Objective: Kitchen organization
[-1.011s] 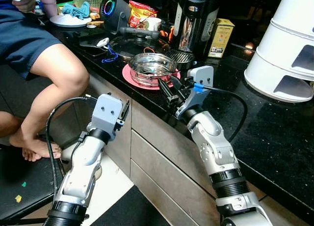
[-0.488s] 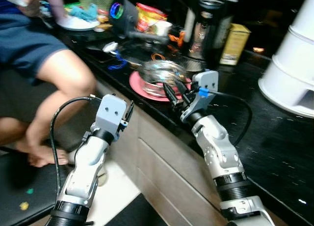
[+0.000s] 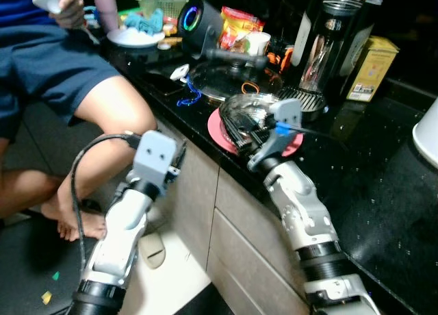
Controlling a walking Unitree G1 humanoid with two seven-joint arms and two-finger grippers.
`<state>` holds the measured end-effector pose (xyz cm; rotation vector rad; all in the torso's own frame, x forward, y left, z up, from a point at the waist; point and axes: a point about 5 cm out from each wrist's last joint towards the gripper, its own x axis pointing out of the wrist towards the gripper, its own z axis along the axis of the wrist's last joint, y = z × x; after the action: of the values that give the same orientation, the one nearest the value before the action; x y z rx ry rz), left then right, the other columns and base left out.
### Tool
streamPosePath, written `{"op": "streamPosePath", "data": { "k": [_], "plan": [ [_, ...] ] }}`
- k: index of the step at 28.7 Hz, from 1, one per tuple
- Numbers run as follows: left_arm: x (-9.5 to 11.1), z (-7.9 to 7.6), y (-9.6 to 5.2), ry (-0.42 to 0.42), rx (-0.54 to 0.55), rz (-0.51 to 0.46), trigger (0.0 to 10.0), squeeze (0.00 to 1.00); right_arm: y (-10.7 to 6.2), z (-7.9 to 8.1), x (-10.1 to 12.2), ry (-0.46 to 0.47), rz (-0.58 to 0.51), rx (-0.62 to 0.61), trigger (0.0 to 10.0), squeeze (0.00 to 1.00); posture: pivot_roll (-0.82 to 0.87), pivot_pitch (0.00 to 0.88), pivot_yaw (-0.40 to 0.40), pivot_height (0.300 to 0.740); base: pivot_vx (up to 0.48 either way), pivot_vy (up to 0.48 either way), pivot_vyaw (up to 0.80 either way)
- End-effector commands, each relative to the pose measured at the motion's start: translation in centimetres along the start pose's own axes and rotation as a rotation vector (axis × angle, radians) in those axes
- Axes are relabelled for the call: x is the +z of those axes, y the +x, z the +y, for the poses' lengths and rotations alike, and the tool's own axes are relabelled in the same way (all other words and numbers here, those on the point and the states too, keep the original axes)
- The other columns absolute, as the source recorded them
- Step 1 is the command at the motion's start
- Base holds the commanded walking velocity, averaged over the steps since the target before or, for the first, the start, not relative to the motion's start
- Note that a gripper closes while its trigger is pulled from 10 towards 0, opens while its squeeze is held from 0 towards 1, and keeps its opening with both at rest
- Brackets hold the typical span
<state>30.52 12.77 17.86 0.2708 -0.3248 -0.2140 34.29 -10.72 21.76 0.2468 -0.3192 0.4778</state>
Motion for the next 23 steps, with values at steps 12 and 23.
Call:
{"op": "streamPosePath", "data": {
  "k": [12,23],
  "plan": [
    [0.2,-0.8,0.1,-0.016,-0.041,-0.008,10.0,0.00,-0.1,0.5,1.8,0.183,-0.101,0.066,10.0,0.00,-0.01,0.000,-0.067,0.740,0.000,0.000,-0.73],
    [0.5,-0.4,0.1,0.009,-0.011,-0.018,10.0,0.00,-0.1,-0.2,1.0,0.126,-0.047,0.030,10.0,0.00,-0.01,0.000,-0.085,0.740,0.000,0.000,0.00]
  ]
}}
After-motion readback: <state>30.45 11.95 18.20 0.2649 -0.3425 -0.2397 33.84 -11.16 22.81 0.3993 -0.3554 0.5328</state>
